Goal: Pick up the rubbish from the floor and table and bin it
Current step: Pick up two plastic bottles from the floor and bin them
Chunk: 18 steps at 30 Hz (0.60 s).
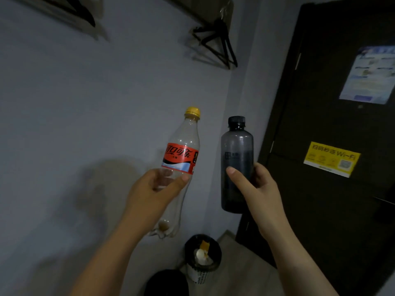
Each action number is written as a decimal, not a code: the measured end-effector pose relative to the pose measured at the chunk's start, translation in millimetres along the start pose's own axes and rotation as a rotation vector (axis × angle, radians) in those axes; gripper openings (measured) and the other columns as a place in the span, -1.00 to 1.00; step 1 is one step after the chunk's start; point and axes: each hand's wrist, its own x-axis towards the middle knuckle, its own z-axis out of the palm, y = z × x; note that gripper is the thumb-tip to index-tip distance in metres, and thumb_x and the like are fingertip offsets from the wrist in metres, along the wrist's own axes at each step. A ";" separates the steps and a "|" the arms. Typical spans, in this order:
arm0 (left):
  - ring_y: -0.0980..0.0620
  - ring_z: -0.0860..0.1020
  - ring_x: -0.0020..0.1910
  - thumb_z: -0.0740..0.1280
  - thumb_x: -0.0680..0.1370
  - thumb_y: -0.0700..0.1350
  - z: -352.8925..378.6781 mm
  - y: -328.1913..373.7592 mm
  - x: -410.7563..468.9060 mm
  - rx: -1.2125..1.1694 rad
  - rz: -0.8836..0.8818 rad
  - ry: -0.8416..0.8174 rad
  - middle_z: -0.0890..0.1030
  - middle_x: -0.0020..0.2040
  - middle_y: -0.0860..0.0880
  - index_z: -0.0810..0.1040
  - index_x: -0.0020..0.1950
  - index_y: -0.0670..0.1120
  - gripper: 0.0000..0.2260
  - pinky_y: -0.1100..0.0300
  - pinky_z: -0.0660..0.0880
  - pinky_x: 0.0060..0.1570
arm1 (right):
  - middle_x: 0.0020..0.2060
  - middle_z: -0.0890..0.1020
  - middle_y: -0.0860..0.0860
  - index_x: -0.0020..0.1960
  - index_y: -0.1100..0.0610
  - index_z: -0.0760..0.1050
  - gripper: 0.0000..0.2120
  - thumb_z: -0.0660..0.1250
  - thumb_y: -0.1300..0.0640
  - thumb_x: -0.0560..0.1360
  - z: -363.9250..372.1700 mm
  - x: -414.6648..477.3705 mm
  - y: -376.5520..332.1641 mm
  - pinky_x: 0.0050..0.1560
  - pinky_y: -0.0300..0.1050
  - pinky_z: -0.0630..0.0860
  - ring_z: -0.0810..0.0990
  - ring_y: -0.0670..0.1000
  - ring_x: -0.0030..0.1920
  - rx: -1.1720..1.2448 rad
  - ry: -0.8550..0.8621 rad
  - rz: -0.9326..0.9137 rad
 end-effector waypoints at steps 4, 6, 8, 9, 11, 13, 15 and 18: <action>-0.04 0.65 -0.06 0.52 0.28 0.21 -2.6 -39.7 54.2 0.025 -0.087 -0.025 0.66 -0.05 -0.06 0.56 0.08 -0.05 -0.49 -0.09 0.55 0.11 | -0.03 0.63 -0.15 0.03 -0.24 0.48 -0.64 0.41 -0.21 0.25 29.2 44.1 48.7 -0.18 -0.28 0.56 0.63 -0.19 -0.05 0.003 -0.026 0.080; -0.03 0.66 -0.08 0.47 0.36 0.12 -1.7 -63.4 73.4 0.053 -0.142 -0.018 0.65 -0.03 -0.08 0.56 0.11 -0.08 -0.58 -0.03 0.57 0.08 | -0.02 0.63 -0.11 0.02 -0.21 0.48 -0.66 0.41 -0.18 0.27 39.7 60.6 78.7 -0.13 -0.22 0.57 0.63 -0.13 -0.04 0.015 -0.040 0.148; -0.01 0.67 -0.11 0.45 0.40 0.07 -0.8 -87.4 88.3 0.078 -0.197 -0.022 0.66 -0.03 -0.08 0.57 0.09 -0.08 -0.65 0.00 0.58 0.05 | -0.05 0.63 -0.07 0.01 -0.16 0.49 -0.72 0.43 -0.12 0.33 47.6 76.2 108.0 -0.16 -0.22 0.57 0.64 -0.09 -0.06 0.005 -0.042 0.216; 0.00 0.67 -0.13 0.44 0.41 0.07 0.7 -99.2 95.5 0.098 -0.223 -0.030 0.67 -0.04 -0.07 0.58 0.08 -0.07 -0.67 -0.01 0.59 0.04 | -0.07 0.64 -0.07 0.01 -0.14 0.50 -0.75 0.44 -0.08 0.36 50.6 84.1 123.3 -0.22 -0.25 0.57 0.64 -0.10 -0.08 -0.003 -0.041 0.242; 0.01 0.67 -0.15 0.44 0.41 0.10 4.5 -123.0 110.3 0.151 -0.283 -0.044 0.67 -0.06 -0.04 0.58 0.07 -0.05 -0.67 -0.02 0.58 0.06 | -0.11 0.65 -0.07 0.01 -0.11 0.51 -0.79 0.43 -0.05 0.39 54.7 98.6 156.5 -0.28 -0.31 0.56 0.65 -0.16 -0.13 -0.018 -0.043 0.288; 0.02 0.67 -0.14 0.46 0.39 0.15 10.1 -146.8 124.5 0.196 -0.336 -0.061 0.68 -0.06 -0.02 0.59 0.07 -0.03 -0.64 -0.04 0.56 0.08 | -0.09 0.65 -0.08 0.01 -0.10 0.51 -0.79 0.42 -0.07 0.41 56.5 111.8 191.8 -0.21 -0.24 0.58 0.65 -0.13 -0.13 -0.039 -0.053 0.354; 0.04 0.67 -0.15 0.44 0.39 0.19 18.3 -171.6 138.4 0.262 -0.389 -0.074 0.68 -0.08 0.01 0.60 0.04 0.01 -0.65 -0.01 0.57 0.06 | -0.08 0.64 -0.07 0.04 -0.07 0.50 -0.75 0.42 -0.08 0.41 57.3 126.2 229.0 -0.14 -0.13 0.58 0.65 -0.05 -0.09 -0.055 -0.063 0.439; 0.04 0.67 -0.19 0.43 0.37 0.23 35.1 -209.6 159.6 0.326 -0.508 -0.087 0.68 -0.11 0.01 0.59 0.05 -0.02 -0.59 -0.01 0.59 0.04 | -0.12 0.59 -0.13 0.14 0.02 0.46 -0.66 0.40 -0.08 0.44 55.6 148.2 284.8 -0.28 -0.30 0.48 0.60 -0.12 -0.16 -0.095 -0.111 0.537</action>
